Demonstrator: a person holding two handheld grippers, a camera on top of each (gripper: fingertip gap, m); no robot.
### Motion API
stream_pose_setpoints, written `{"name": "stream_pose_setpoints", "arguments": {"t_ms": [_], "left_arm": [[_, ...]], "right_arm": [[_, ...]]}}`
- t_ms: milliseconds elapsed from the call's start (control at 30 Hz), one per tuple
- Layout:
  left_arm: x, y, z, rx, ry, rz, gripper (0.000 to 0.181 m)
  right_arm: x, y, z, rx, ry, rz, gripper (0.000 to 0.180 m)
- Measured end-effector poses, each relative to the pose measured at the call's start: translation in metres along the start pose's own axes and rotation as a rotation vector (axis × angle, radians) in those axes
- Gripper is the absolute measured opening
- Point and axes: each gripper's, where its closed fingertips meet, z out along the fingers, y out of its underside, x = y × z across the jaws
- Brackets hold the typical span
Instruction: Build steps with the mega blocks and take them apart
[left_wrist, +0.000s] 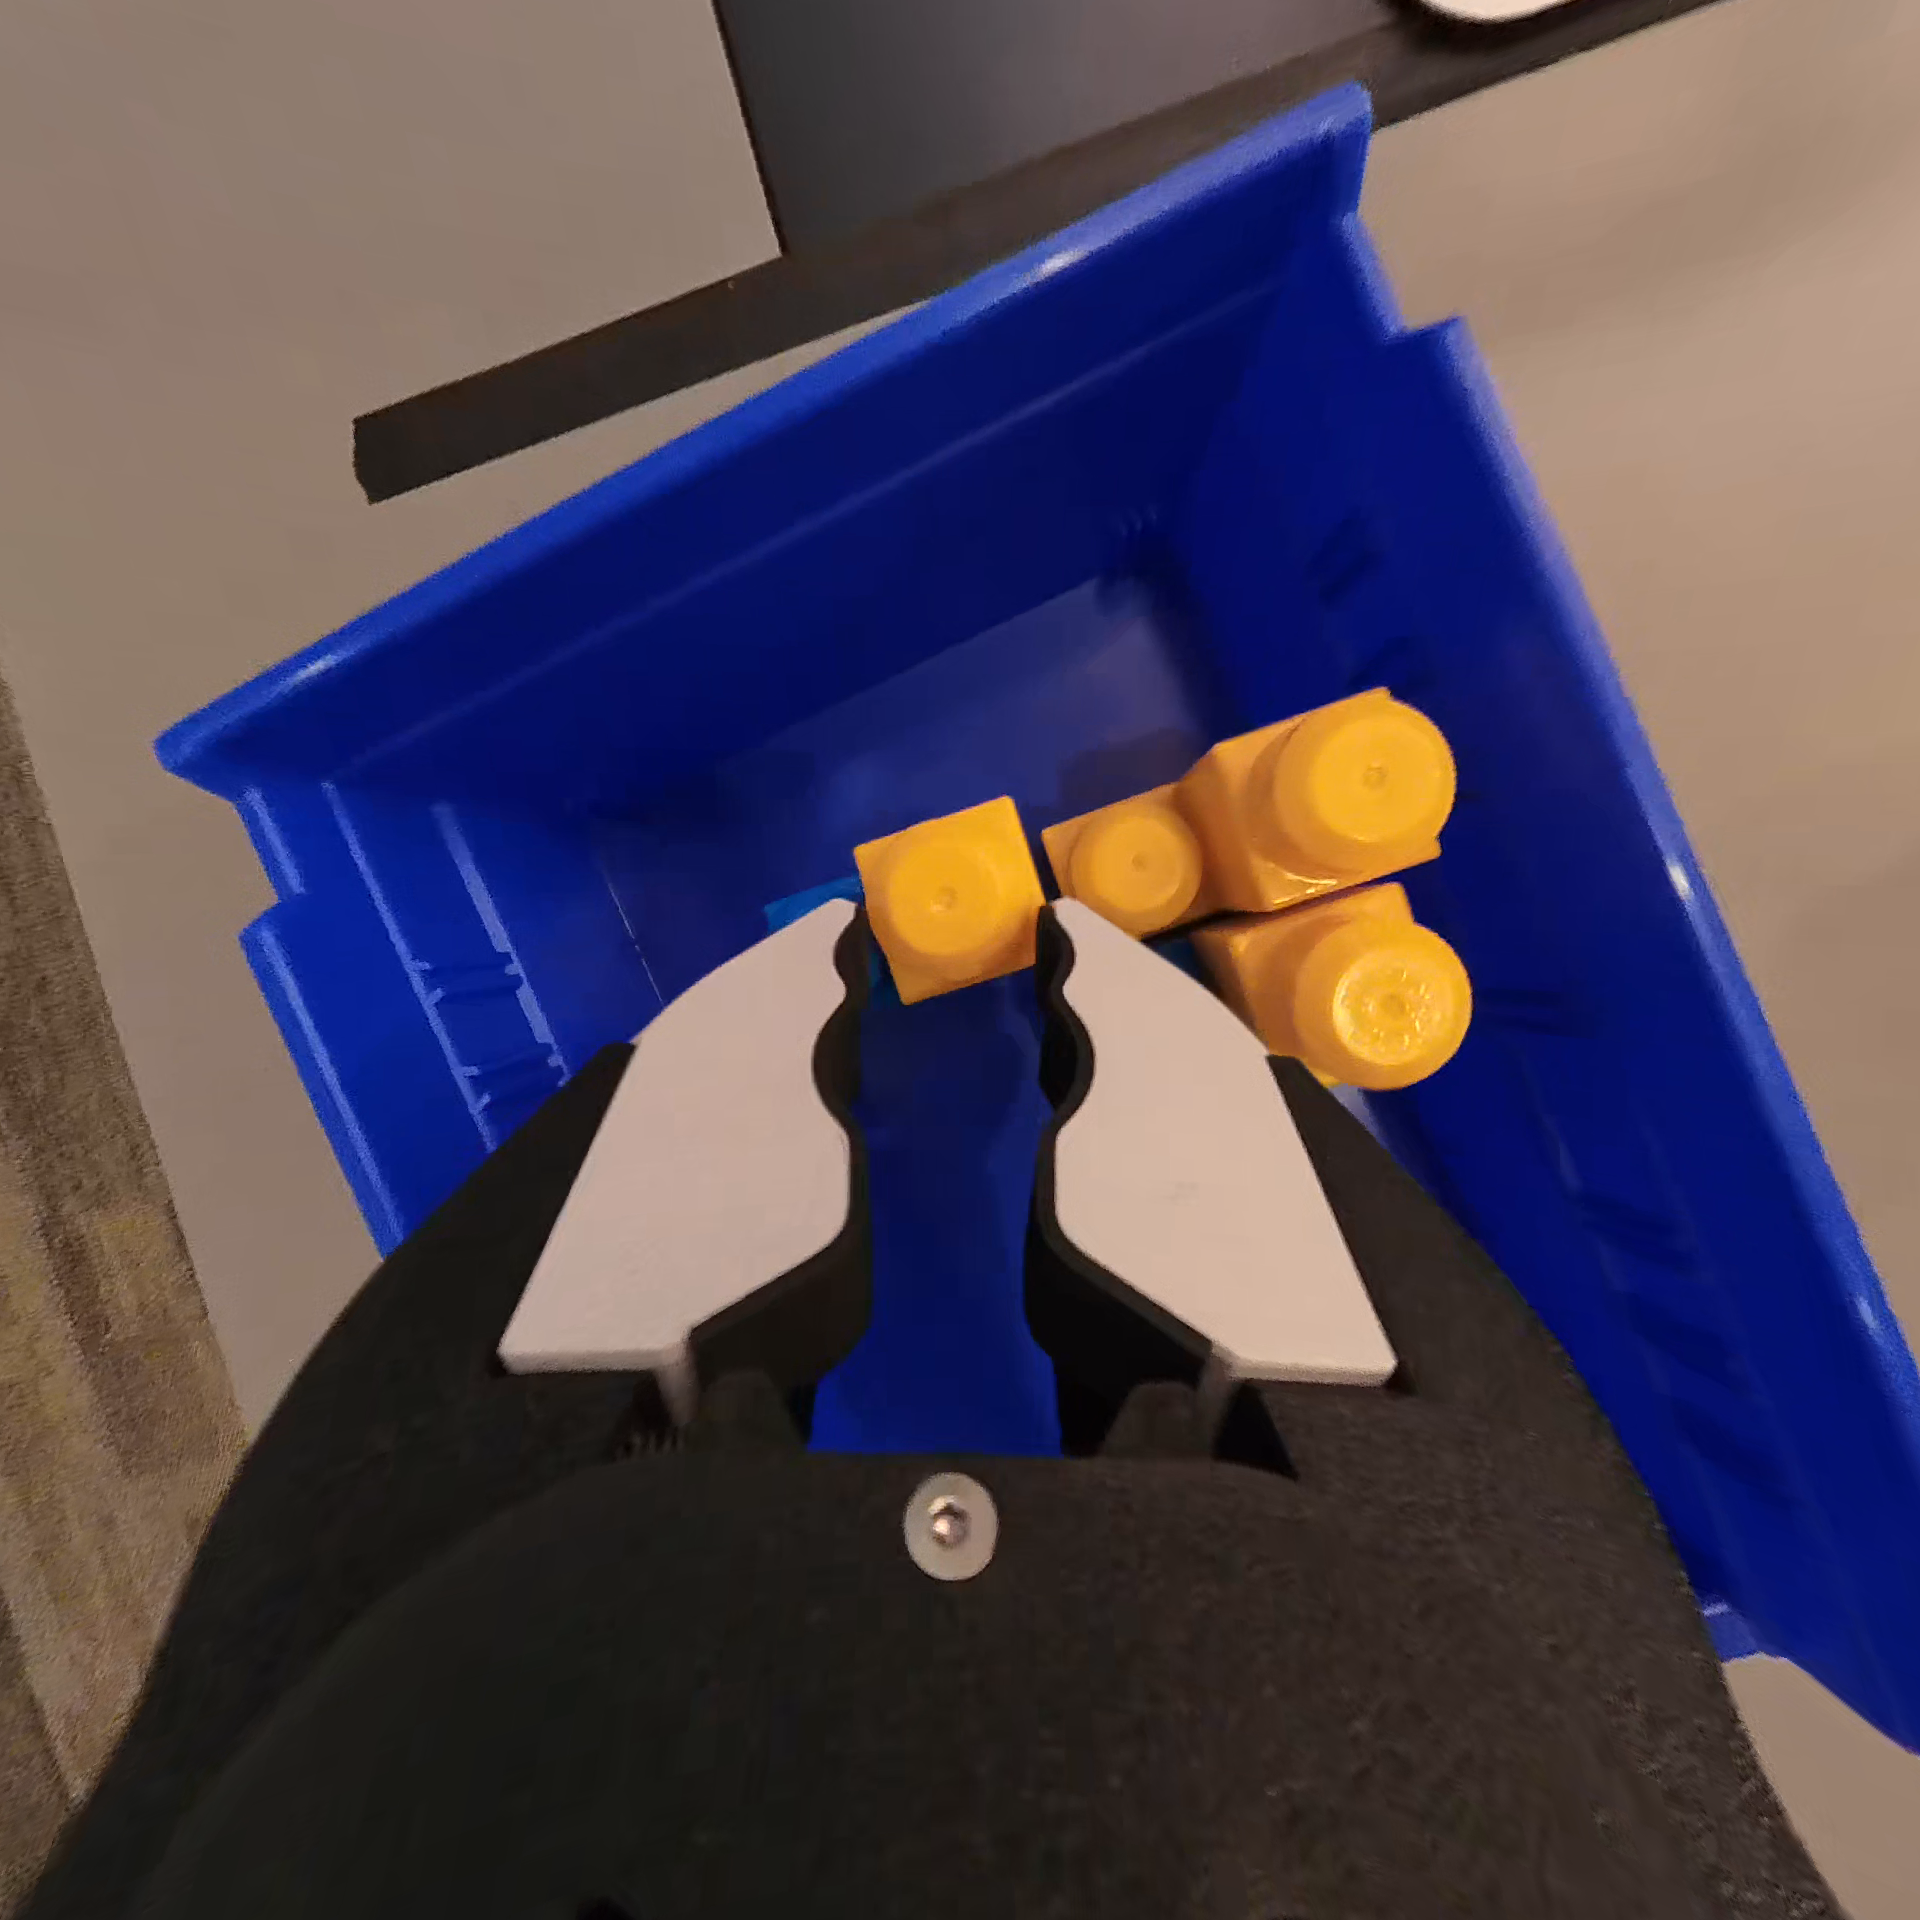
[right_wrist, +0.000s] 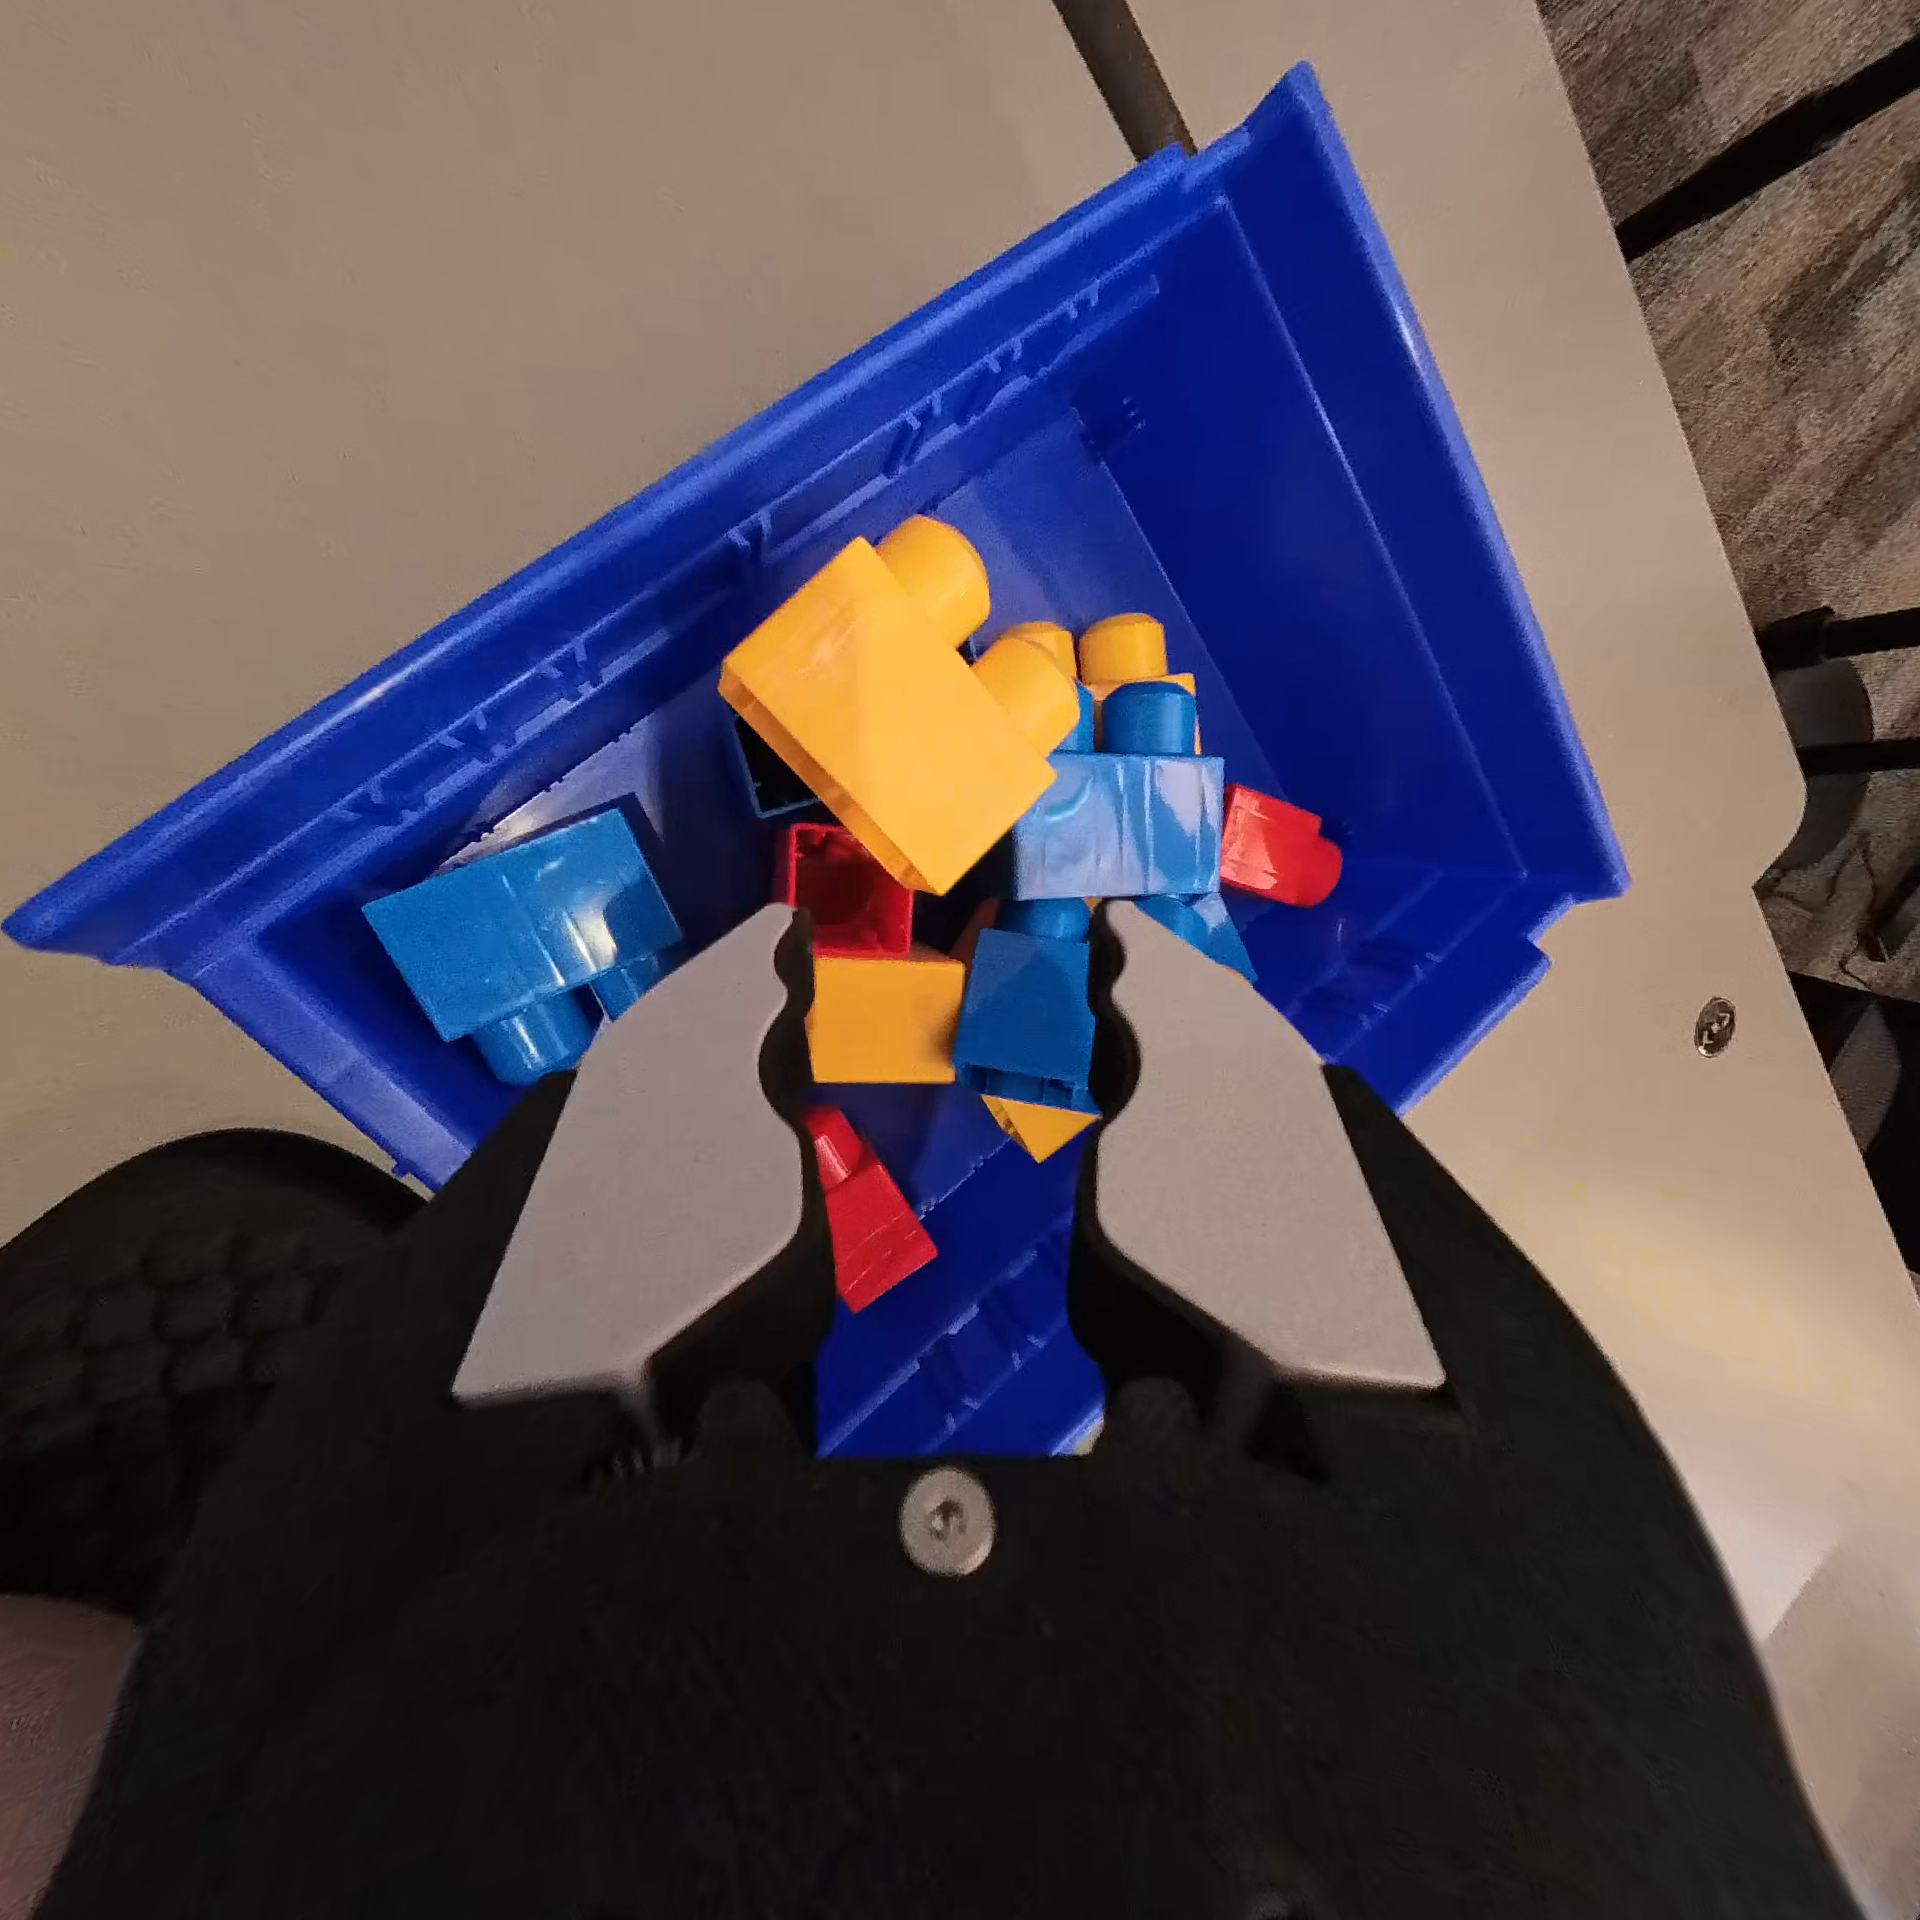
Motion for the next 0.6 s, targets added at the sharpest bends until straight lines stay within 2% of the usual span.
{"name": "stream_pose_setpoints", "arguments": {"t_ms": [100, 267, 367, 433, 467, 533, 600], "left_arm": [[0.000, 0.002, 0.002, -0.028, -0.032, 0.019, 0.037], [-0.005, 0.001, 0.004, -0.036, -0.093, -0.017, 0.059], [-0.005, 0.005, 0.012, -0.077, -0.117, -0.003, 0.058], [-0.007, 0.011, 0.019, -0.128, -0.157, 0.030, 0.041], [-0.009, 0.009, 0.020, -0.126, -0.177, 0.041, 0.040], [-0.011, 0.004, 0.013, -0.099, -0.179, 0.060, 0.039], [-0.021, -0.007, -0.010, -0.011, -0.211, 0.037, 0.038]], "right_arm": [[-0.003, -0.002, 0.003, -0.011, -0.010, -0.009, 0.052], [-0.009, 0.001, 0.010, -0.060, -0.020, -0.035, 0.052], [-0.013, -0.001, 0.014, -0.073, -0.029, -0.047, 0.052], [-0.016, -0.003, 0.013, -0.079, -0.032, -0.056, 0.052], [-0.017, -0.003, 0.014, -0.081, -0.034, -0.060, 0.051], [-0.019, -0.004, 0.014, -0.086, -0.035, -0.064, 0.051], [-0.019, -0.005, 0.015, -0.086, -0.023, -0.068, 0.051]]}}
